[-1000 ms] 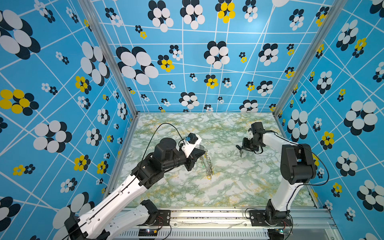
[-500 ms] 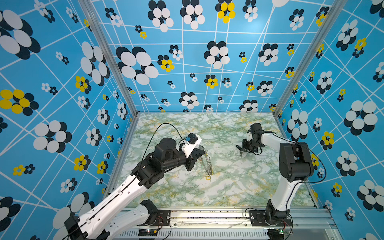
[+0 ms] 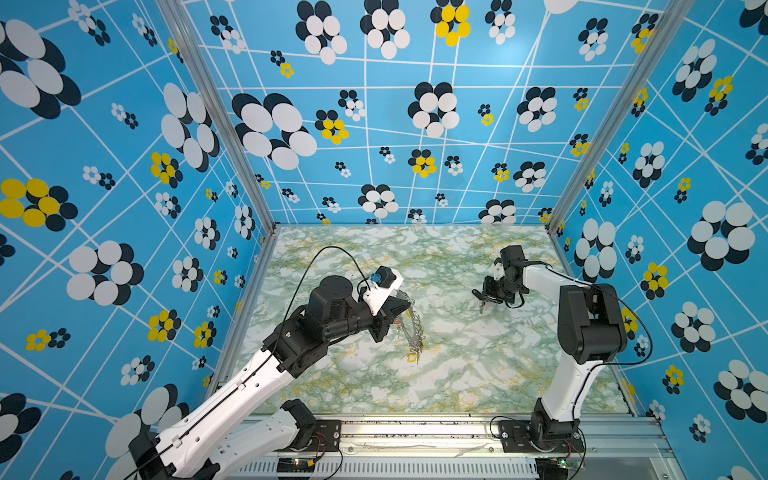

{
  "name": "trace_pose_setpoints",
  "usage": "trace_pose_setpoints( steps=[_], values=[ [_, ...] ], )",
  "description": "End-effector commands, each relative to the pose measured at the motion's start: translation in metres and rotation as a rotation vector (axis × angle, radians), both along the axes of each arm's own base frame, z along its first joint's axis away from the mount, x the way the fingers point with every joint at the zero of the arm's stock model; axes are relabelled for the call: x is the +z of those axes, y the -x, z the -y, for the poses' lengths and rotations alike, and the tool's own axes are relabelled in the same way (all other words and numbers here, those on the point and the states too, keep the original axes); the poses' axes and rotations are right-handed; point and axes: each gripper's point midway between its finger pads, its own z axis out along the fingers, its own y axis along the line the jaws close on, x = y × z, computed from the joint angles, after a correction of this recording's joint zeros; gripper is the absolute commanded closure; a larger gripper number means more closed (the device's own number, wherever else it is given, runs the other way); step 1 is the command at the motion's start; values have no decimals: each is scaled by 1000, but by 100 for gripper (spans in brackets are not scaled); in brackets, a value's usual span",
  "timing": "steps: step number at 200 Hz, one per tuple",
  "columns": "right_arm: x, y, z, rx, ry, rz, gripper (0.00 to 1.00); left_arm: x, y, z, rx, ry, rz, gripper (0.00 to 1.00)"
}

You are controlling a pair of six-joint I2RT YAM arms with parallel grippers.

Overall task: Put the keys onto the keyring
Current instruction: 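Lift the key toward the plate with the right gripper while the left gripper turns it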

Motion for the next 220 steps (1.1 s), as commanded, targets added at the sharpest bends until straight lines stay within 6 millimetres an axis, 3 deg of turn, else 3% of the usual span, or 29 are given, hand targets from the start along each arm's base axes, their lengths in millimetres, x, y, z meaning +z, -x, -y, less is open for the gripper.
trace_pose_setpoints(
  steps=[1, 50, 82, 87, 123, 165, 190, 220],
  values=[
    [29, 7, -1, 4, 3, 54, 100, 26, 2, -2, 0, 42, 72, 100],
    [96, 28, -28, 125, -91, 264, 100, 38, 1, 5, -20, 61, 97, 100],
    [162, 45, -56, 289, -212, 539, 100, 52, -1, 9, -34, 65, 144, 100],
    [172, 53, -72, 346, -241, 576, 100, 55, -1, 10, -38, 67, 153, 100],
    [248, 101, -117, 617, -446, 851, 100, 74, -1, 19, -71, 85, 221, 100],
    [325, 156, -133, 804, -555, 1087, 100, 96, 5, 28, -129, 87, 320, 100],
    [355, 187, -142, 916, -601, 1157, 100, 107, 12, 35, -167, 85, 377, 100],
    [376, 218, -149, 1023, -548, 1227, 100, 116, 22, 44, -225, 94, 412, 100]
  ],
)
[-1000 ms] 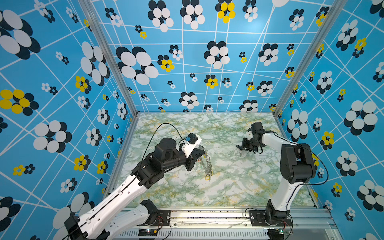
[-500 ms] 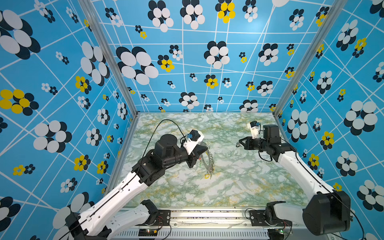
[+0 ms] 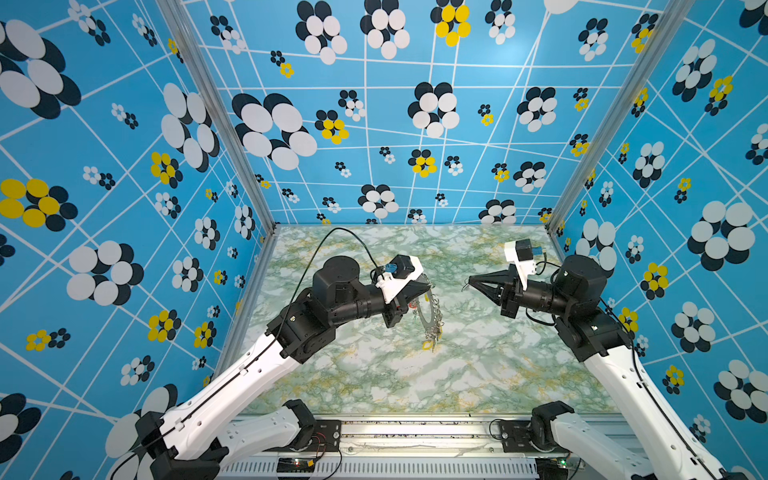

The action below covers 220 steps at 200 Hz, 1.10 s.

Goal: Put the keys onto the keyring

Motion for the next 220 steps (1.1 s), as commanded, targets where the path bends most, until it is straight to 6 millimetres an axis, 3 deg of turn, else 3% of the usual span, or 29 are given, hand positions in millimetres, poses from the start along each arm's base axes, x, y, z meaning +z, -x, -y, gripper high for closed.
trace_pose_setpoints(
  steps=[1, 24, 80, 160, 220],
  values=[
    [26, 34, -6, 89, 21, 134, 100, 37, 14, 7, -73, 68, 124, 100],
    [38, 50, -7, 93, 42, 214, 100, 42, 25, 14, -114, 80, 158, 100],
    [51, 68, -12, 126, 40, 299, 100, 57, 42, 24, -175, 145, 186, 100],
    [60, 73, -6, 22, 60, 393, 100, 56, 35, 40, -171, 219, 71, 100],
    [62, 71, -5, -5, 53, 402, 100, 59, 42, 42, -195, 228, 49, 100]
  ],
)
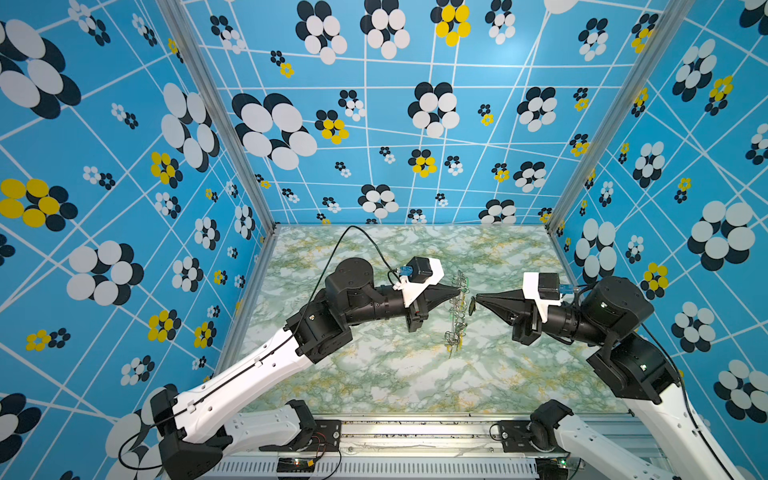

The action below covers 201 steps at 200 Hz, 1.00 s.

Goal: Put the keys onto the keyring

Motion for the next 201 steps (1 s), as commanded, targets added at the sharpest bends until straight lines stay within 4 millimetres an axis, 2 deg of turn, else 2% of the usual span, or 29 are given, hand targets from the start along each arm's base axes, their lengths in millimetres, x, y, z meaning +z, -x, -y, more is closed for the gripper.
trace_pose_setpoints(
  steps=[1, 73, 201],
  values=[
    [10, 1, 2, -14, -16, 28, 100, 20, 6, -1, -17, 64, 25, 100],
    [19, 8, -1, 28, -37, 27, 100, 16, 8, 1, -27, 53, 26, 100],
    [27, 7, -5, 55, -56, 18, 100, 15, 11, -1, -30, 46, 35, 100]
  ],
)
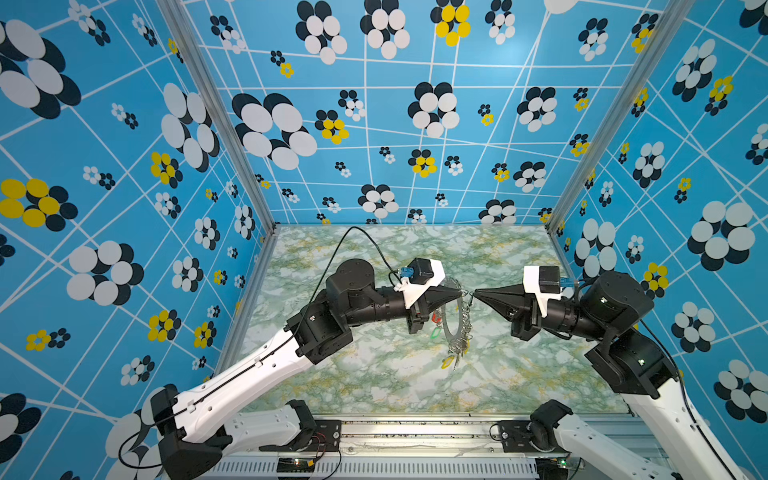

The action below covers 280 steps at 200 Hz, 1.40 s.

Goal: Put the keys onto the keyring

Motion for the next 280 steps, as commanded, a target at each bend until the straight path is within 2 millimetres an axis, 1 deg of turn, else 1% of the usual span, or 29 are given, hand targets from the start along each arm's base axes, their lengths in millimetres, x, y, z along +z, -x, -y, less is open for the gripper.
trace_pose_setpoints(
  steps=[1, 81, 180, 280],
  values=[
    [16, 9, -1, 33, -30, 30, 100, 15, 8, -2, -22, 47, 38, 100],
    [16, 5, 0, 12, -31, 28, 100, 14, 12, -1, -42, 38, 33, 100],
    [11, 0, -3, 11, -14, 0, 100, 15, 18, 0, -61, 31, 44, 100],
    [-1, -5, -5, -7, 36, -18, 100, 24, 21, -3, -62, 52, 64, 100]
  ],
)
